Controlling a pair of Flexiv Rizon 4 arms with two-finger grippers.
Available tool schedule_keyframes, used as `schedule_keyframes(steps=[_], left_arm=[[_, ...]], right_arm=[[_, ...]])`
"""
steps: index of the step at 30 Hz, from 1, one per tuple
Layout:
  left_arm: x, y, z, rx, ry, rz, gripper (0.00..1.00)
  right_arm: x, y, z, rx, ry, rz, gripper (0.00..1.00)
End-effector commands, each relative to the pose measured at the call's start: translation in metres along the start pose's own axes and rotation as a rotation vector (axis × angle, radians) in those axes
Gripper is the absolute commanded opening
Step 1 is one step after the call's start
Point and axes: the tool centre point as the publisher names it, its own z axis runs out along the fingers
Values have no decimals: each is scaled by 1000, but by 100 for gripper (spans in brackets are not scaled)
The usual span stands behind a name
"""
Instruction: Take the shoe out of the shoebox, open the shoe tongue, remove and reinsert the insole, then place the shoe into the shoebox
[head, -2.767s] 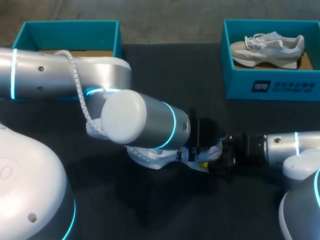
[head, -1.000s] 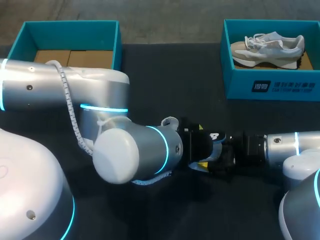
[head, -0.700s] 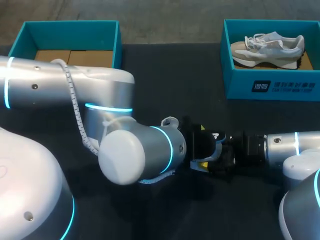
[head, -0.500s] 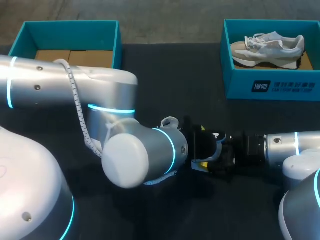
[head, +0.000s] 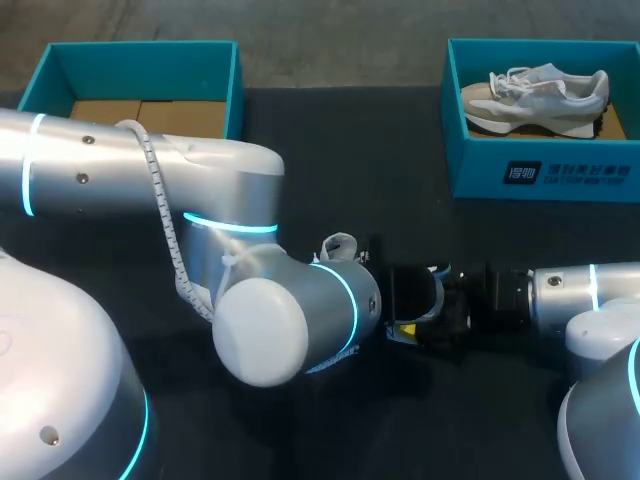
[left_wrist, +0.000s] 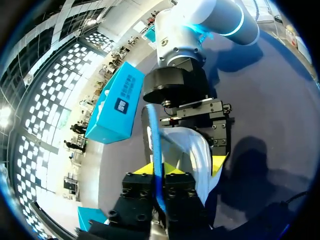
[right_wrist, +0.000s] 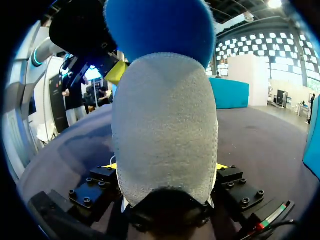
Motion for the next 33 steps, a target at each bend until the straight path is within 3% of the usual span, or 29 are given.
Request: schedule_keyframes(steps=[1,8,24,33], left_arm=[[2,0,0,-1,-4,-6,0],[0,-3,-9,32,0,-22,0],[-10,-36,-29,156,-5,-84,0],[-18,-56,-35,187,-15,-112,0]], right_arm=[[1,0,0,1,-2,0,0],[1,0,0,1,-2,0,0],[1,0,0,1,-2,0,0],[1,0,0,1,-2,0,0]])
